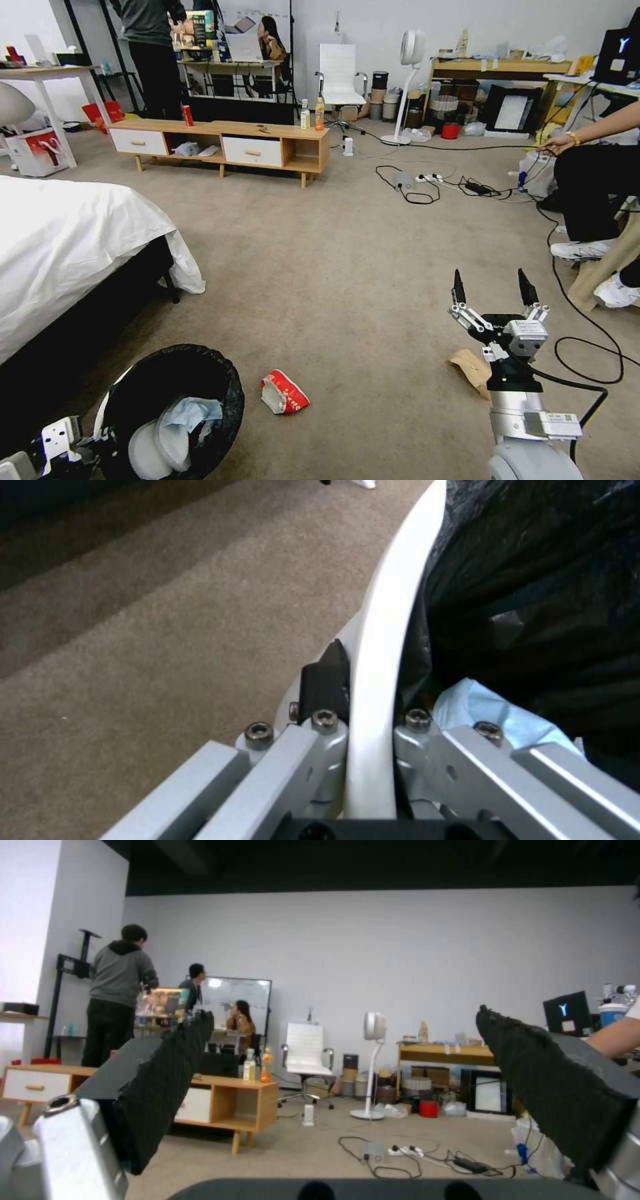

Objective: Pick up the trash bin and place the garbage on the floor into it.

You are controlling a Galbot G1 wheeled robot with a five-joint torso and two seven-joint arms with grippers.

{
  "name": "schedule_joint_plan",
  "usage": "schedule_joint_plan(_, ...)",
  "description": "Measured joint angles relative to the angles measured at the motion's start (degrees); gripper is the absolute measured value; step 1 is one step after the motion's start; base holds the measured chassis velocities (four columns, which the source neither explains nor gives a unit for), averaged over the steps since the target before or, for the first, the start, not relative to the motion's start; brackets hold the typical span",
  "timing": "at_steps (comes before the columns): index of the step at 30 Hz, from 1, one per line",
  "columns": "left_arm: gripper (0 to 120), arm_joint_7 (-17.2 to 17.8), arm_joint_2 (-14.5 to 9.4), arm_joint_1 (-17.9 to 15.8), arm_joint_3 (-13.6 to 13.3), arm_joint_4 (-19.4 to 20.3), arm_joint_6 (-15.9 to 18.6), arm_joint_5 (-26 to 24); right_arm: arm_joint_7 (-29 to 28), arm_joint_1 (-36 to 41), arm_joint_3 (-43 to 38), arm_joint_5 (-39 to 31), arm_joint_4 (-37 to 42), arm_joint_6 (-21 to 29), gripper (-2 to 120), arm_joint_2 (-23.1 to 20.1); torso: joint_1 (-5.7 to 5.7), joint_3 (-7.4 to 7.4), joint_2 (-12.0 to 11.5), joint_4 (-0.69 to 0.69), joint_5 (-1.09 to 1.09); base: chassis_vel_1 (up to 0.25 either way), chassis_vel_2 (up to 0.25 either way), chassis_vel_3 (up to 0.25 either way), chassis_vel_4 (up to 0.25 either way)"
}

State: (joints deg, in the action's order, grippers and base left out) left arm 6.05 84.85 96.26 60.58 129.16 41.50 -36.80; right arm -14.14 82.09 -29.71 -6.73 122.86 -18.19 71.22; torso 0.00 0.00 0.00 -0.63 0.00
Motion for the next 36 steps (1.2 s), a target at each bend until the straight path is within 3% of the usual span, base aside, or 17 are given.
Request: schedule_joint_plan(36,2,-0.02,0.43,-0.03,0.00,-0.40,-0.37,0.38,0.17,-0.32,0.35,0.63,-1.55,-0.69,100,0.25,0.00,0.00,0.00,0.00,0.00,0.025,0.026,0.027,0.024)
